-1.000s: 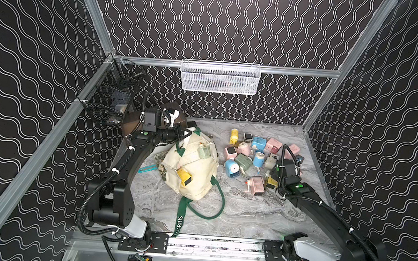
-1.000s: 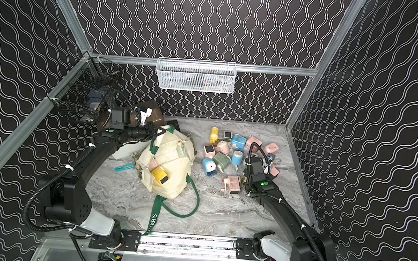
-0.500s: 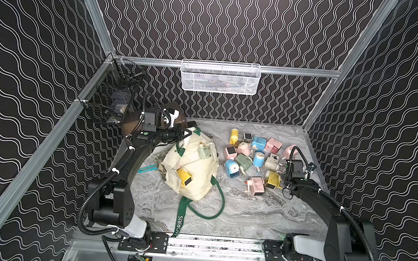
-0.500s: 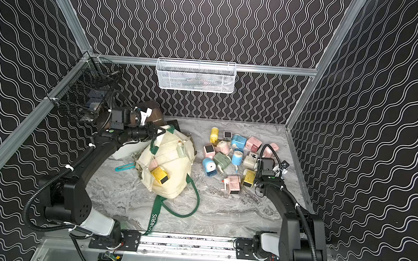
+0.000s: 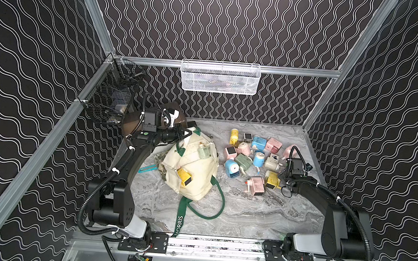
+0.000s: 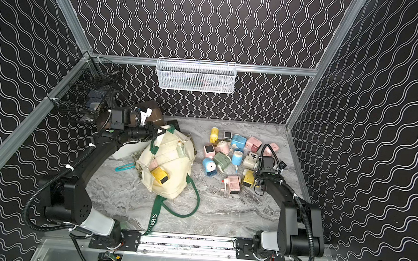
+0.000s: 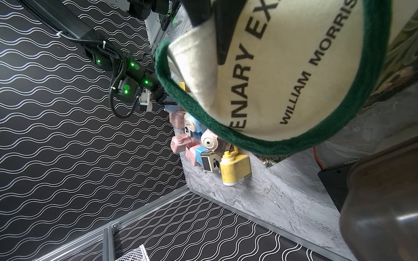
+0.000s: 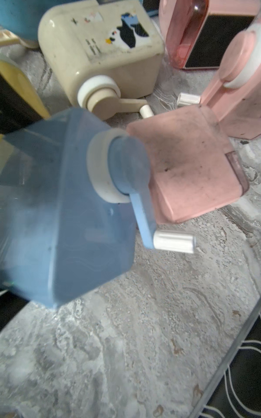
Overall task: Take out the pencil sharpeners from the tote bags
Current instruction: Place the pencil sharpener at the center of the board.
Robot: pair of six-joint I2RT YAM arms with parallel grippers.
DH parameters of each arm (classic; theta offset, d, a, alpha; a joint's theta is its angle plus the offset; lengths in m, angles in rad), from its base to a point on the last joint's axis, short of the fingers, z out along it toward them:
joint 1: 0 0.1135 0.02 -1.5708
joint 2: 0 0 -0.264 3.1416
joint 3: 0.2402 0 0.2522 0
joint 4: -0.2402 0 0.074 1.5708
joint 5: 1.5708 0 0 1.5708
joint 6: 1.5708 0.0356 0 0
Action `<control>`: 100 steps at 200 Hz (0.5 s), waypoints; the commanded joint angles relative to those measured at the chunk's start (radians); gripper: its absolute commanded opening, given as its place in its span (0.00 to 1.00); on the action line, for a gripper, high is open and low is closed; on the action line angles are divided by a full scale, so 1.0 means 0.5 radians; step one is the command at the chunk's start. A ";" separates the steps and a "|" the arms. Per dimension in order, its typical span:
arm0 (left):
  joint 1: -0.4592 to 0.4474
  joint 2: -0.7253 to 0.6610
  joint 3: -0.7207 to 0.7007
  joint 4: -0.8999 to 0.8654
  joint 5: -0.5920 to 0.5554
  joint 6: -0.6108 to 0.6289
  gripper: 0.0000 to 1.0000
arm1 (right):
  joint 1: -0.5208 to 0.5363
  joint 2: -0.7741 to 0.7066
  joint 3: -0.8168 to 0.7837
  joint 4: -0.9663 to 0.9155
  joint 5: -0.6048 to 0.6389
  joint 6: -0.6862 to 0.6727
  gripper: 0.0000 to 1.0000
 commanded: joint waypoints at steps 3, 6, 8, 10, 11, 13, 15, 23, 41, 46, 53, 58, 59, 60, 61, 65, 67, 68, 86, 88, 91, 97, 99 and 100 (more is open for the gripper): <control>0.006 0.001 -0.002 0.059 0.027 -0.002 0.00 | -0.002 0.002 -0.003 0.029 -0.073 0.012 0.88; 0.006 0.000 -0.001 0.059 0.027 -0.005 0.00 | -0.003 -0.002 -0.003 0.029 -0.080 0.009 0.89; 0.006 0.001 -0.001 0.059 0.027 -0.005 0.00 | -0.003 -0.004 -0.003 0.026 -0.082 0.006 0.89; 0.006 0.001 -0.001 0.059 0.028 -0.005 0.00 | -0.003 -0.006 -0.003 0.025 -0.082 0.005 0.90; 0.006 0.001 -0.001 0.059 0.026 -0.004 0.00 | -0.002 -0.006 -0.005 0.025 -0.083 0.005 0.90; 0.006 0.000 -0.001 0.059 0.030 -0.004 0.00 | -0.003 -0.009 -0.005 0.024 -0.085 0.003 0.91; 0.006 0.001 -0.001 0.059 0.031 -0.005 0.00 | -0.003 -0.012 -0.006 0.020 -0.085 0.000 0.91; 0.006 0.001 -0.001 0.059 0.031 -0.005 0.00 | -0.003 -0.026 -0.009 0.019 -0.089 -0.014 0.93; 0.006 -0.002 -0.004 0.062 0.031 -0.005 0.00 | -0.001 -0.069 -0.018 0.018 -0.112 -0.023 0.96; 0.006 -0.004 -0.001 0.060 0.027 -0.005 0.00 | -0.002 -0.079 -0.021 0.017 -0.118 -0.026 0.97; 0.006 -0.001 0.001 0.056 0.028 -0.002 0.00 | 0.000 -0.096 -0.022 0.011 -0.126 -0.027 0.98; 0.006 0.004 0.002 0.056 0.030 -0.001 0.00 | -0.003 -0.109 -0.021 0.006 -0.131 -0.026 0.98; 0.006 0.004 0.001 0.056 0.031 -0.002 0.00 | -0.003 -0.113 -0.021 0.004 -0.131 -0.026 0.98; 0.006 0.004 0.002 0.056 0.031 -0.002 0.00 | -0.003 -0.117 -0.021 0.004 -0.132 -0.027 0.99; 0.006 0.004 0.002 0.056 0.033 -0.002 0.00 | -0.003 -0.119 -0.022 0.003 -0.132 -0.028 0.99; 0.006 0.004 0.002 0.056 0.031 -0.005 0.00 | -0.002 -0.136 -0.021 -0.007 -0.138 -0.031 0.99; 0.006 0.004 0.002 0.056 0.030 -0.005 0.00 | -0.001 -0.144 -0.019 -0.010 -0.140 -0.034 0.99; 0.006 0.004 0.001 0.056 0.029 -0.004 0.00 | -0.001 -0.152 -0.019 -0.016 -0.139 -0.037 0.99; 0.006 -0.004 0.002 0.053 0.021 -0.002 0.00 | 0.000 -0.274 -0.027 -0.048 -0.164 -0.052 0.99; 0.006 -0.004 0.002 0.053 0.021 -0.002 0.00 | 0.000 -0.294 -0.027 -0.054 -0.174 -0.054 0.99; 0.006 -0.003 0.002 0.053 0.025 0.000 0.00 | 0.001 -0.318 -0.029 -0.059 -0.189 -0.058 0.99; 0.004 -0.005 0.000 0.055 0.024 -0.002 0.00 | 0.005 -0.373 -0.033 -0.067 -0.206 -0.067 0.99; 0.005 -0.004 0.000 0.055 0.024 0.000 0.00 | 0.005 -0.392 -0.035 -0.071 -0.210 -0.070 0.99; 0.006 -0.003 -0.001 0.056 0.025 -0.001 0.00 | 0.007 -0.402 -0.036 -0.072 -0.214 -0.071 0.99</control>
